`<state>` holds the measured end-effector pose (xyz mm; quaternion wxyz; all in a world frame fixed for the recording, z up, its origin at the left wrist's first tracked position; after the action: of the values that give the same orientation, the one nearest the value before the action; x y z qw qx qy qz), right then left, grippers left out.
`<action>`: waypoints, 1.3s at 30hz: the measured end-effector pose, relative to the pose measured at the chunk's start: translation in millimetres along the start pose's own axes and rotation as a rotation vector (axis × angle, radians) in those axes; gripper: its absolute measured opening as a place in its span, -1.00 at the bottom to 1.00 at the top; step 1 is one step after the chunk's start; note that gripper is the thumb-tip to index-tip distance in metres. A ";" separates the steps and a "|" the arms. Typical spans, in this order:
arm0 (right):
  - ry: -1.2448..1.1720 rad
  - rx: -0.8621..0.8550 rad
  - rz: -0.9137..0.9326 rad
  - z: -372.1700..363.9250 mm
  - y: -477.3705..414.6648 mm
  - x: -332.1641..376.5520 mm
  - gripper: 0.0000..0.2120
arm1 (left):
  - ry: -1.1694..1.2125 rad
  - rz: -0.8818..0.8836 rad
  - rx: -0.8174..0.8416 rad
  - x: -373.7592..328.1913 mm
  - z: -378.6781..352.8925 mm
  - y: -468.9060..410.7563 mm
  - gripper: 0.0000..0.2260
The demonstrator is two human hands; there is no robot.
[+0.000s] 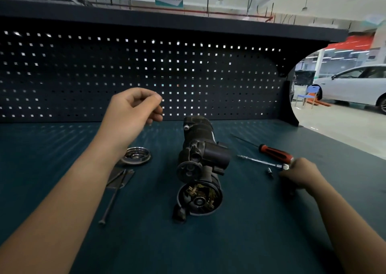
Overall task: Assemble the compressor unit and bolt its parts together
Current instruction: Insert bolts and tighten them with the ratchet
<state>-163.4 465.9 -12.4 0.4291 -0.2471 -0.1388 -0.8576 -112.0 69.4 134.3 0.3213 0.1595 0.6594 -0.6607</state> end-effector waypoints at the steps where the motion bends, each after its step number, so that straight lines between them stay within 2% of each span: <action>1: -0.069 0.013 -0.021 2.2 -0.3 -3.3 -0.84 | -0.004 0.005 0.001 0.6 0.5 0.3 -0.87; 5: -0.281 0.066 -0.048 7.4 1.3 -10.1 -0.73 | -0.015 0.029 0.001 4.3 4.3 1.6 -0.86; 8: -0.521 0.144 -0.050 7.4 3.8 -8.3 -0.79 | -0.026 0.030 -0.012 5.2 9.1 1.7 -0.85; 10: -0.735 0.241 -0.082 5.8 8.3 -6.1 -0.84 | -0.025 0.022 -0.021 3.6 11.0 1.6 -0.85; 13: -1.091 0.483 -0.099 4.3 24.1 12.9 -0.88 | -0.017 0.022 -0.040 -1.9 12.0 3.4 -0.85; 18: -1.268 0.707 0.225 39.5 95.6 72.9 -0.80 | 0.037 0.047 -0.005 -31.7 -6.1 20.0 -0.84; 21: -1.412 0.980 0.399 57.4 171.0 109.8 -0.78 | 0.088 0.070 0.124 -55.1 -25.3 50.5 -0.88; 22: -1.409 1.071 0.438 57.4 197.7 119.2 -0.76 | 0.092 0.081 0.203 -60.3 -32.8 64.1 -0.87; 24: -1.226 1.167 0.568 44.7 251.6 134.6 -0.78 | 0.143 0.129 0.338 -67.1 -46.2 93.4 -0.77; 25: -1.075 1.124 0.694 34.5 275.3 141.2 -0.78 | 0.197 0.162 0.338 -69.0 -46.8 105.4 -0.73; 27: -0.862 0.890 0.898 11.1 307.0 148.3 -0.68 | 0.404 0.295 0.179 -67.2 -37.0 123.5 -0.71; 29: -0.805 0.789 0.909 -11.8 326.9 146.6 -0.64 | 0.625 0.397 -0.046 -60.7 -20.9 137.2 -0.67; 31: -0.776 0.795 0.901 -26.5 341.2 142.2 -0.62 | 0.746 0.453 -0.265 -51.2 -1.2 147.4 -0.67; 33: -0.705 0.769 0.909 -31.4 346.7 140.9 -0.62 | 0.696 0.458 -0.367 -47.6 14.8 153.2 -0.72; 35: -0.581 0.702 0.956 -31.7 350.2 143.1 -0.66 | 0.582 0.428 -0.357 -47.5 21.7 153.0 -0.82; 37: -0.507 0.468 1.046 -16.7 346.6 145.6 -0.66 | 0.539 0.375 -0.360 -48.5 25.6 146.8 -0.71; 39: -0.575 0.065 1.102 18.7 333.7 140.8 -0.56 | 0.512 0.262 -0.408 -55.6 38.6 133.0 -0.69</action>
<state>39.1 182.3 88.4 0.7613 -0.4905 -0.1269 -0.4047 21.9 53.8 70.4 0.2529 0.3355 0.8110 -0.4071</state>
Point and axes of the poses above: each hand's wrist, its own y-axis away from the middle knuckle, its own z-axis out of the back of the hand, x = y × z, the point moved 8 cm from there along -y, towards the middle knuckle, and after that the axes turned 10 degrees about -z, right-handed, at the moved point
